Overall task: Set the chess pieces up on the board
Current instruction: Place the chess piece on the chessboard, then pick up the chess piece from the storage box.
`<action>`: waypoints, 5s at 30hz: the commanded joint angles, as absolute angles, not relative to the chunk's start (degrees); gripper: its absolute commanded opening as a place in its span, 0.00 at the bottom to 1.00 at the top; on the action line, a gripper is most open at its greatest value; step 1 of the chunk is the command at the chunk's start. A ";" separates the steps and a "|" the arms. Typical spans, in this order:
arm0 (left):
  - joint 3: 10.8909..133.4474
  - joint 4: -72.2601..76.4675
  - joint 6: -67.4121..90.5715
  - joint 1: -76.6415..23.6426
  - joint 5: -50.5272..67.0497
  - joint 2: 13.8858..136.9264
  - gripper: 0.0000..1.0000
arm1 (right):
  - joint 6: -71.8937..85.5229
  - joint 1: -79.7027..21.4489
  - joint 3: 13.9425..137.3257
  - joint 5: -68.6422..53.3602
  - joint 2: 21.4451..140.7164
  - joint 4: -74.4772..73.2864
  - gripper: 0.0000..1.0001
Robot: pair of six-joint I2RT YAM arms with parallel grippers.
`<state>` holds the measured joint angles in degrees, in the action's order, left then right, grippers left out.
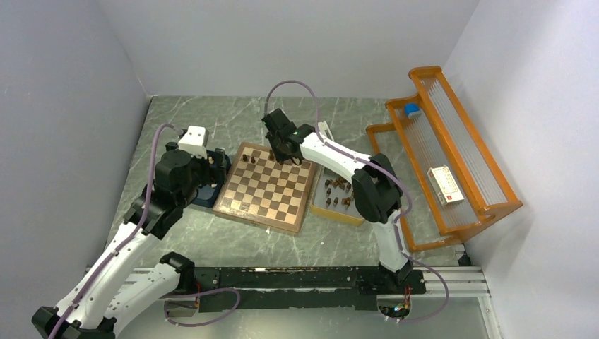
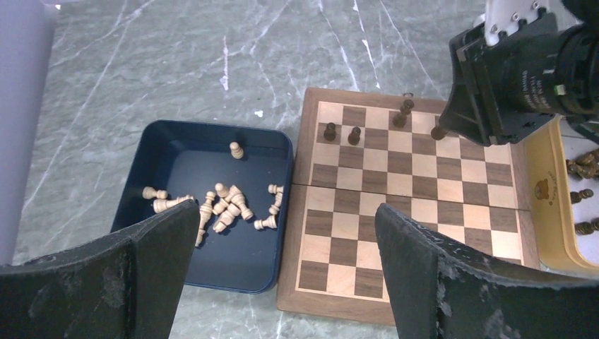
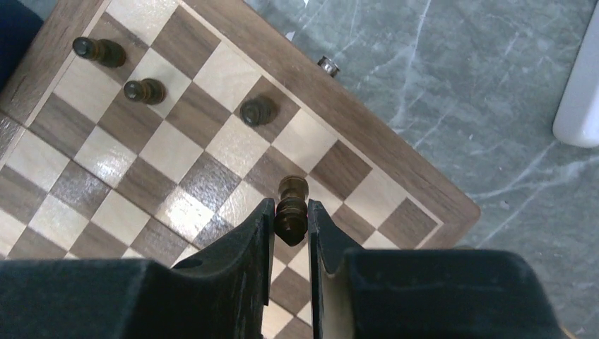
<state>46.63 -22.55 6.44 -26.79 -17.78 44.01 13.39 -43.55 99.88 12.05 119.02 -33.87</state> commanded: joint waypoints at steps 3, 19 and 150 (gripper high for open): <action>46.41 -21.91 5.98 -26.97 -21.96 42.26 0.98 | 12.40 -43.73 105.83 13.46 123.05 -34.91 0.11; 46.23 -21.31 5.71 -27.06 -21.52 42.41 0.98 | 12.41 -43.79 109.95 14.47 128.47 -36.75 0.12; 45.26 -20.03 5.45 -26.98 -12.95 46.63 0.94 | 13.09 -31.51 61.48 12.22 99.88 -22.11 0.27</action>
